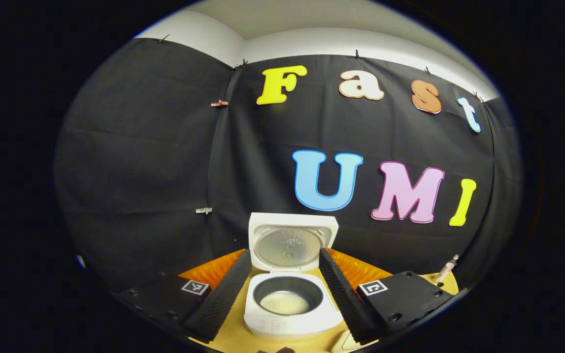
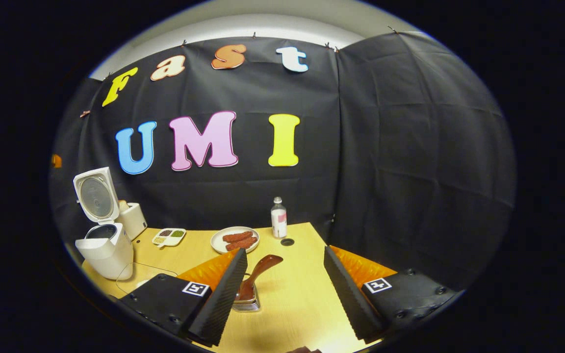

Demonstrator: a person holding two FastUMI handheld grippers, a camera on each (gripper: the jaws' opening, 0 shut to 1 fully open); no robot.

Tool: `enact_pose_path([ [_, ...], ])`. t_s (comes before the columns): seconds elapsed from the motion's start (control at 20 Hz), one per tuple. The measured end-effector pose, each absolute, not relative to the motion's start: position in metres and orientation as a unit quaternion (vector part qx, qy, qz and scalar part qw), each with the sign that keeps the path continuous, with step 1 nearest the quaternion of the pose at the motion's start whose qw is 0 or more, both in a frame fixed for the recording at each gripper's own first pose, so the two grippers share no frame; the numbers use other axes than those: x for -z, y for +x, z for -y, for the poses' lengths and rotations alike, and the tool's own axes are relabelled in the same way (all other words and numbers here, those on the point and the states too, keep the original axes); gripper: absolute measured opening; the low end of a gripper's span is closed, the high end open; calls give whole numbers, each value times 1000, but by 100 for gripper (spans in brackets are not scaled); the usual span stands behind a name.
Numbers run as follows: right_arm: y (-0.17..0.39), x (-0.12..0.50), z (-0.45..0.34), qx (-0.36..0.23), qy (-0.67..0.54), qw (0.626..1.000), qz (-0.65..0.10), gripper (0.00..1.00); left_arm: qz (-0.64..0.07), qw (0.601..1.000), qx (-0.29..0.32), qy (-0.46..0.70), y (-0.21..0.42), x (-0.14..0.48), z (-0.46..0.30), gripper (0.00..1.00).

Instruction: Close the left gripper, press the button to open the rice cooker; take a wooden spoon from the chopstick holder with the right hand, scoop a spoonful of rice and pour it into the rice cooker, then put the wooden spoon back into the chopstick holder.

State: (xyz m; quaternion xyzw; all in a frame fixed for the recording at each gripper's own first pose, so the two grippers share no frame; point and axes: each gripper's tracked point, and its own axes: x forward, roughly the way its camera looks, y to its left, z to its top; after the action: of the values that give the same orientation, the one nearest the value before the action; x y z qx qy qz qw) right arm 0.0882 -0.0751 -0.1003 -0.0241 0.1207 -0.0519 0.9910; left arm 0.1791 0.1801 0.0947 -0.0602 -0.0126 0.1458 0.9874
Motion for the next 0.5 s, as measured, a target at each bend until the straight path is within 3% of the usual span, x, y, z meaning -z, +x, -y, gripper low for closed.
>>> enact_pose_path([
  [0.5, 28, 49, 51, 87, -44, 992, -80, 99, 30, 995, -91, -25, 327, -157, -211, 95],
])
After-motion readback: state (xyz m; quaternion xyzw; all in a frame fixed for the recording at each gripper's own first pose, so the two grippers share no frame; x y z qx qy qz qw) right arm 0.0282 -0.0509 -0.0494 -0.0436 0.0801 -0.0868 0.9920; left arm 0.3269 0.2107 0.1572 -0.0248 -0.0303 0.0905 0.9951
